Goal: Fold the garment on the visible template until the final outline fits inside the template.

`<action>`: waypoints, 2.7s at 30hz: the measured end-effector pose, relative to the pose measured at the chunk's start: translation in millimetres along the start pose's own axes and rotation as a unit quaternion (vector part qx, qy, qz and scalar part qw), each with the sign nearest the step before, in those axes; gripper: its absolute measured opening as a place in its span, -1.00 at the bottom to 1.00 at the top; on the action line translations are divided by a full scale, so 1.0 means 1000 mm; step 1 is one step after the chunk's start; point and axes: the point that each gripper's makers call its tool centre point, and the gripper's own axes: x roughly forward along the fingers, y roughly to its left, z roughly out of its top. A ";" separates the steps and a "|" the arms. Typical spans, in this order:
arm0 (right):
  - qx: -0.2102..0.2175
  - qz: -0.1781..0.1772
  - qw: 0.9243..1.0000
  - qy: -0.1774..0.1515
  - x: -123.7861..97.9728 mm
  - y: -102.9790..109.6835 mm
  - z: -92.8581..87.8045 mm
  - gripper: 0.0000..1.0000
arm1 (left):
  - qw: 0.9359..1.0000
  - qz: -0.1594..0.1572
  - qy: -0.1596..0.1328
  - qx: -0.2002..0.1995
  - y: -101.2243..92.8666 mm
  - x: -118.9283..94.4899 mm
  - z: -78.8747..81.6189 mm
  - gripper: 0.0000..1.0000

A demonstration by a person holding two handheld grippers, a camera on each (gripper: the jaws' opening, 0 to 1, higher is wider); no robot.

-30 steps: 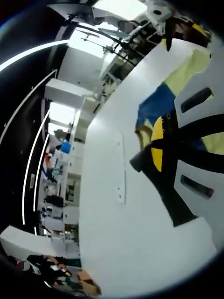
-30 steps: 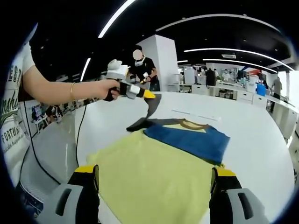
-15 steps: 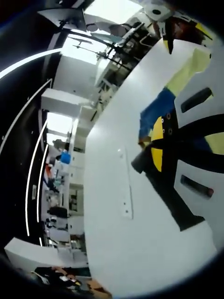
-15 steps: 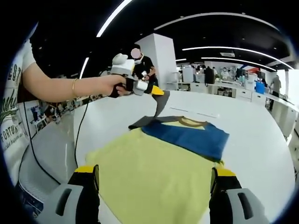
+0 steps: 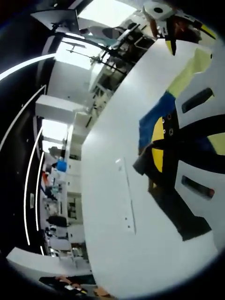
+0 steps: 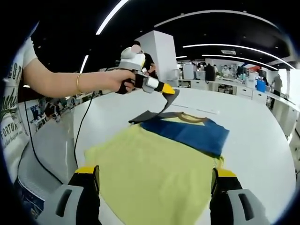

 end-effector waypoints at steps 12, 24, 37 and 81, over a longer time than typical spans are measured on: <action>0.000 -0.015 1.000 0.002 0.000 -0.011 -0.001 0.98 | 0.999 -0.032 -0.001 0.004 -0.025 0.020 0.003 -1.00; 0.007 -0.017 1.000 0.012 -0.002 -0.011 -0.011 0.98 | 0.999 -0.047 -0.006 0.020 -0.044 0.032 0.003 -1.00; 0.014 -0.026 0.999 0.014 -0.001 -0.013 -0.017 0.98 | 0.997 -0.068 0.002 0.039 -0.066 0.046 -0.003 -1.00; 0.030 -0.021 0.999 0.017 0.006 -0.016 -0.029 0.98 | 0.992 -0.114 0.049 0.021 -0.102 0.089 -0.072 -0.60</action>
